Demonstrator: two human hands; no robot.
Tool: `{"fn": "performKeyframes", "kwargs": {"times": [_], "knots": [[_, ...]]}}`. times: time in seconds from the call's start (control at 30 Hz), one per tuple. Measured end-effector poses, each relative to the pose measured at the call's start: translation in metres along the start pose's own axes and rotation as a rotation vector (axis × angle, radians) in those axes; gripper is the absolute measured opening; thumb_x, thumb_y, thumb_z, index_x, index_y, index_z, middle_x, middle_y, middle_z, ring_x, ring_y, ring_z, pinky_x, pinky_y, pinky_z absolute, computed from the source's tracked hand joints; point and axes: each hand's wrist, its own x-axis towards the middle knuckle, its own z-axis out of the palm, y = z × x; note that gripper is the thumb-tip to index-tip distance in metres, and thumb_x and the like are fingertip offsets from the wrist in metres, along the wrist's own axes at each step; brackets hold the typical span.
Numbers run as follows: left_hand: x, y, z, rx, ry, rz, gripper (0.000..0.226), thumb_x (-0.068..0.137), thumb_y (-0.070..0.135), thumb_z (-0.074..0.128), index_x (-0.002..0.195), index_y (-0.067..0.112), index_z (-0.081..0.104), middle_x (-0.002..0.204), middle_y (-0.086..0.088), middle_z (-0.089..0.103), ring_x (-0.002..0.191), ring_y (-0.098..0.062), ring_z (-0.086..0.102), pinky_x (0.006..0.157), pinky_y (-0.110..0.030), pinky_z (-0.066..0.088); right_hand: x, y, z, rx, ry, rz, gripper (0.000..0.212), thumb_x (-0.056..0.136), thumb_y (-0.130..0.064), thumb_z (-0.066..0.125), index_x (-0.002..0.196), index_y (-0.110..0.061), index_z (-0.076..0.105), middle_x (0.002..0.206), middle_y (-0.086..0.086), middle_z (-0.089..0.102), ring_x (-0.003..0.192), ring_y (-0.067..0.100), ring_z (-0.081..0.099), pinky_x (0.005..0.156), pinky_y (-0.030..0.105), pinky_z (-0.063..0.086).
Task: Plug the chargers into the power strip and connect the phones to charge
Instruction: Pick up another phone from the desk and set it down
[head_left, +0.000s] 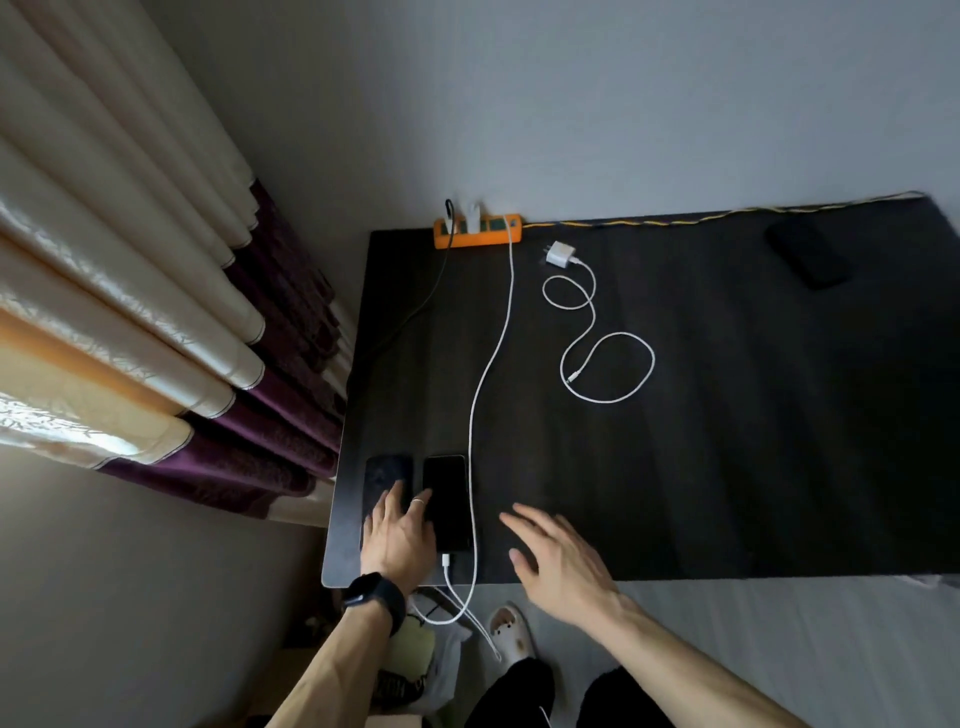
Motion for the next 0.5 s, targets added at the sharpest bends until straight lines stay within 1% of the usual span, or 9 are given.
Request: {"fn": "performKeyframes", "kwargs": {"times": [0.07, 0.13, 0.2, 0.3, 0.5], "knots": [[-0.004, 0.031, -0.008, -0.015, 0.025, 0.058, 0.054, 0.098, 0.028, 0.047, 0.151, 0.027, 0.038, 0.160, -0.011, 0.029, 0.147, -0.032, 0.024, 0.120, -0.044, 0.022, -0.016, 0.014, -0.024, 0.005, 0.077, 0.024, 0.049, 0.100, -0.038, 0.045, 0.149, -0.032, 0.045, 0.156, -0.011, 0.041, 0.141, 0.016, 0.043, 0.120, 0.030, 0.024], [-0.010, 0.071, -0.011, -0.013, 0.052, 0.145, 0.054, 0.097, 0.029, 0.050, 0.149, 0.027, 0.040, 0.157, -0.009, 0.034, 0.145, -0.030, 0.029, 0.119, -0.042, 0.025, -0.038, 0.034, -0.050, 0.011, 0.150, 0.063, 0.046, 0.100, -0.038, 0.048, 0.146, -0.031, 0.050, 0.152, -0.011, 0.047, 0.136, 0.016, 0.046, 0.115, 0.030, 0.034], [-0.019, 0.114, -0.010, 0.003, 0.060, 0.243, 0.054, 0.096, 0.030, 0.050, 0.149, 0.028, 0.041, 0.154, -0.007, 0.037, 0.142, -0.028, 0.034, 0.117, -0.039, 0.027, -0.060, 0.056, -0.072, 0.030, 0.247, 0.103, 0.043, 0.099, -0.035, 0.053, 0.141, -0.029, 0.056, 0.146, -0.011, 0.054, 0.130, 0.017, 0.050, 0.108, 0.027, 0.040], [-0.034, 0.182, 0.001, 0.029, 0.065, 0.372, 0.055, 0.095, 0.030, 0.050, 0.149, 0.028, 0.041, 0.153, -0.004, 0.039, 0.141, -0.026, 0.037, 0.116, -0.036, 0.028, -0.097, 0.095, -0.103, 0.074, 0.374, 0.185, 0.037, 0.097, -0.032, 0.058, 0.133, -0.027, 0.064, 0.138, -0.010, 0.061, 0.125, 0.016, 0.053, 0.104, 0.027, 0.042], [-0.070, 0.332, 0.039, 0.066, 0.021, 0.560, 0.056, 0.095, 0.032, 0.050, 0.150, 0.029, 0.038, 0.155, -0.001, 0.037, 0.141, -0.023, 0.036, 0.117, -0.033, 0.026, -0.187, 0.200, -0.160, 0.135, 0.540, 0.324, 0.032, 0.095, -0.030, 0.063, 0.126, -0.024, 0.068, 0.131, -0.007, 0.066, 0.122, 0.017, 0.056, 0.099, 0.024, 0.043]]}}
